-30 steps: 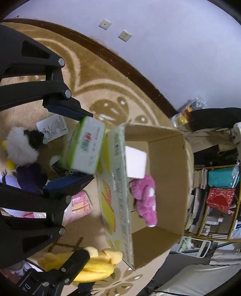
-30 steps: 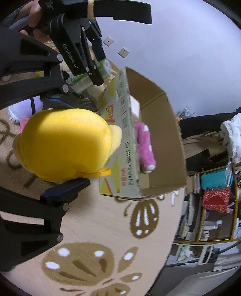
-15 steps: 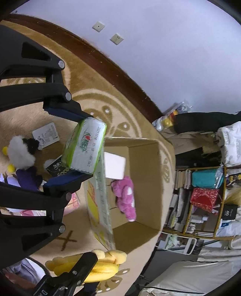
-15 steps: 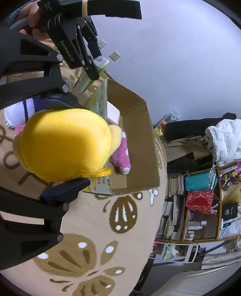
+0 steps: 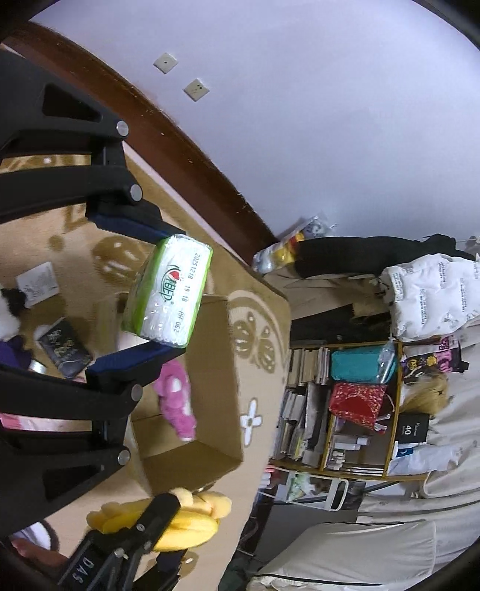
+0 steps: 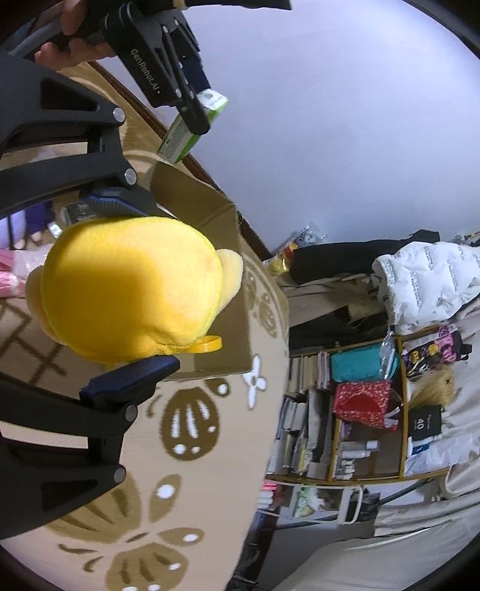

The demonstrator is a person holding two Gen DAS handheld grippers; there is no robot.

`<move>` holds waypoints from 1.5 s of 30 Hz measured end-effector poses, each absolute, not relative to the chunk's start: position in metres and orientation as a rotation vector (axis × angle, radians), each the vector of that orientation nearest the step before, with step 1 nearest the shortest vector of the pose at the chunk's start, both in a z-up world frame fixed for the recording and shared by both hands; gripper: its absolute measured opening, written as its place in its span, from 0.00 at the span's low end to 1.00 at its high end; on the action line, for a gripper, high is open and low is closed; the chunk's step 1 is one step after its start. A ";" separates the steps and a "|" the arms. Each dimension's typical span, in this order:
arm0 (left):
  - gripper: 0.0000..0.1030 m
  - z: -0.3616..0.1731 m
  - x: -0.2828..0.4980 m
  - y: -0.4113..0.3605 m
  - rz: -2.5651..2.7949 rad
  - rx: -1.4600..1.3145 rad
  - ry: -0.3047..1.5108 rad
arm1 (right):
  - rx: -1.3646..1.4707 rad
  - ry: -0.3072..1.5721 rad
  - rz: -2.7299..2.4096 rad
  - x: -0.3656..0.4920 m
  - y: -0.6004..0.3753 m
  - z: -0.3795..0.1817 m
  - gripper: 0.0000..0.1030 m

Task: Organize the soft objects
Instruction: 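Lift the tissue pack and yellow plush over the box with both tools, then open both tools to release the tissue pack and yellow plush into the box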

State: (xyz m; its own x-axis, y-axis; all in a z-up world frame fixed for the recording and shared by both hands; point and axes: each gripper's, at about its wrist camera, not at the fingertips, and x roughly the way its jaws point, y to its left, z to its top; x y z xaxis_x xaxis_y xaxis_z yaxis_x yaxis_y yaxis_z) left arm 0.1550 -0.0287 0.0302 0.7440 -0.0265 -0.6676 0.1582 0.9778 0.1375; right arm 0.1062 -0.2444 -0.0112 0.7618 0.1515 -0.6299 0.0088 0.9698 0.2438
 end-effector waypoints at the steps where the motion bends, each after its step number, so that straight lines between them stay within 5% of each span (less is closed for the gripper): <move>1: 0.49 0.031 0.158 -0.030 -0.102 0.194 0.719 | 0.230 0.702 0.081 0.110 -0.244 -0.010 0.69; 38: 0.51 -0.042 0.244 -0.066 -0.158 0.207 0.822 | 0.113 0.761 0.146 0.202 -0.232 -0.054 0.72; 43: 0.63 -0.046 0.246 -0.064 -0.149 0.197 0.837 | 0.111 0.777 0.132 0.203 -0.230 -0.060 0.77; 45: 0.79 -0.044 0.244 -0.063 -0.126 0.209 0.821 | 0.117 0.786 0.130 0.203 -0.232 -0.060 0.80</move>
State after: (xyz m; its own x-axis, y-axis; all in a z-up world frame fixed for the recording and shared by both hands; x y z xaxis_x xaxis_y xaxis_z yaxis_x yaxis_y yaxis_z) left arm 0.2442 -0.0629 -0.0444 0.6753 -0.0303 -0.7369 0.1915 0.9721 0.1354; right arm 0.2029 -0.2323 -0.0598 0.6997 0.1600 -0.6963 -0.0730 0.9855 0.1531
